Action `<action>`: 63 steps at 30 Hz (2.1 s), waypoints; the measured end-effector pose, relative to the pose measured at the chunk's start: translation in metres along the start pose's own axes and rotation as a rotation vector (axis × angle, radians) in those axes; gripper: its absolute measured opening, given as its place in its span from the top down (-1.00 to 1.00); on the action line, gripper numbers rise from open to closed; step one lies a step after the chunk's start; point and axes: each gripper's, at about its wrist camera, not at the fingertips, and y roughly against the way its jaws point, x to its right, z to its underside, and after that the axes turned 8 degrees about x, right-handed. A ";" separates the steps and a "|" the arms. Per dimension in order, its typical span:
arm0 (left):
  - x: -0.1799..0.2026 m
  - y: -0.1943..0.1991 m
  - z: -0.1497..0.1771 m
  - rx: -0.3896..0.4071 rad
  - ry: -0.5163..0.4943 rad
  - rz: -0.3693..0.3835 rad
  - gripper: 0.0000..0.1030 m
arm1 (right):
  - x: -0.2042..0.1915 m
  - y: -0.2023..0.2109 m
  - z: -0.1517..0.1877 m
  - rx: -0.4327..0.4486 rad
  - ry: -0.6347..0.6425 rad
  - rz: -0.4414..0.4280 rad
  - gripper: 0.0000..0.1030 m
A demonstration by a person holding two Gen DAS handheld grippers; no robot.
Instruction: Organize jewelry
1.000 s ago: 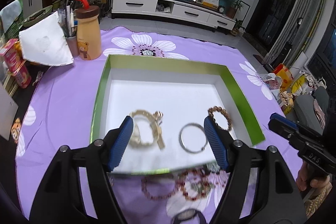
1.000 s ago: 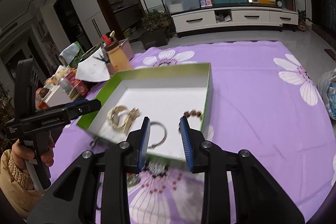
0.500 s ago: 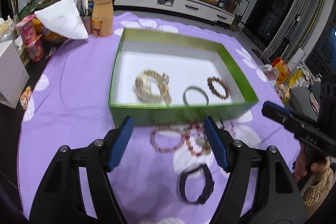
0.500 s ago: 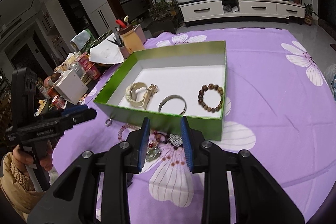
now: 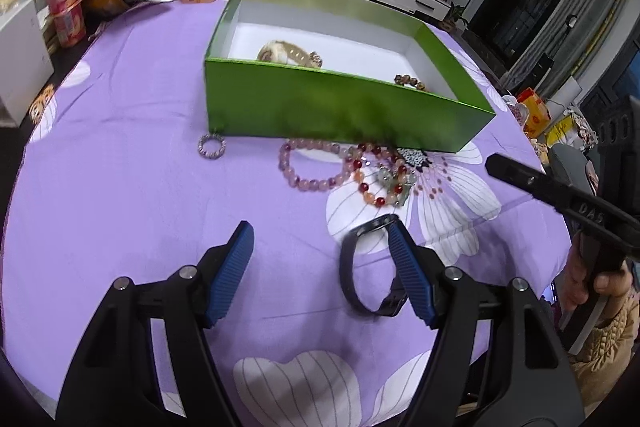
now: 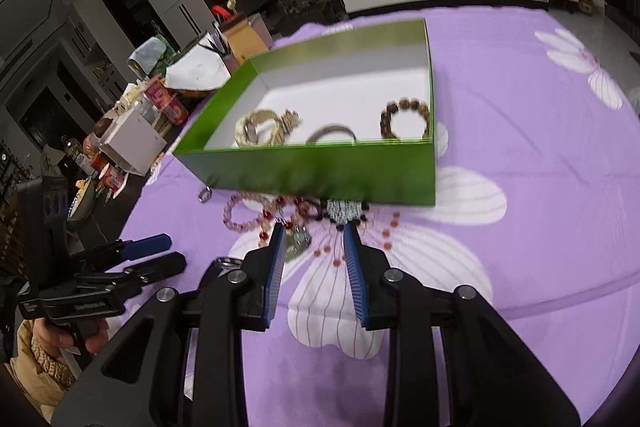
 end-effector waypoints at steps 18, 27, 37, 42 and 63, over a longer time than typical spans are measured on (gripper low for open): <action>-0.038 0.000 -0.006 0.044 0.079 -0.075 -0.37 | 0.002 -0.040 0.004 -0.069 0.018 0.000 0.42; -0.012 -0.011 0.003 -0.007 0.005 0.006 -0.37 | -0.003 -0.058 0.001 -0.089 0.039 0.001 0.42; 0.009 -0.029 0.012 -0.055 -0.075 0.027 -0.29 | -0.008 -0.076 -0.003 -0.090 0.062 0.014 0.47; 0.017 -0.035 0.013 -0.077 -0.114 0.034 -0.10 | -0.010 -0.083 -0.005 -0.098 0.065 0.014 0.47; 0.014 -0.038 0.018 -0.067 -0.087 0.041 0.89 | -0.005 -0.063 -0.005 -0.029 0.032 -0.014 0.65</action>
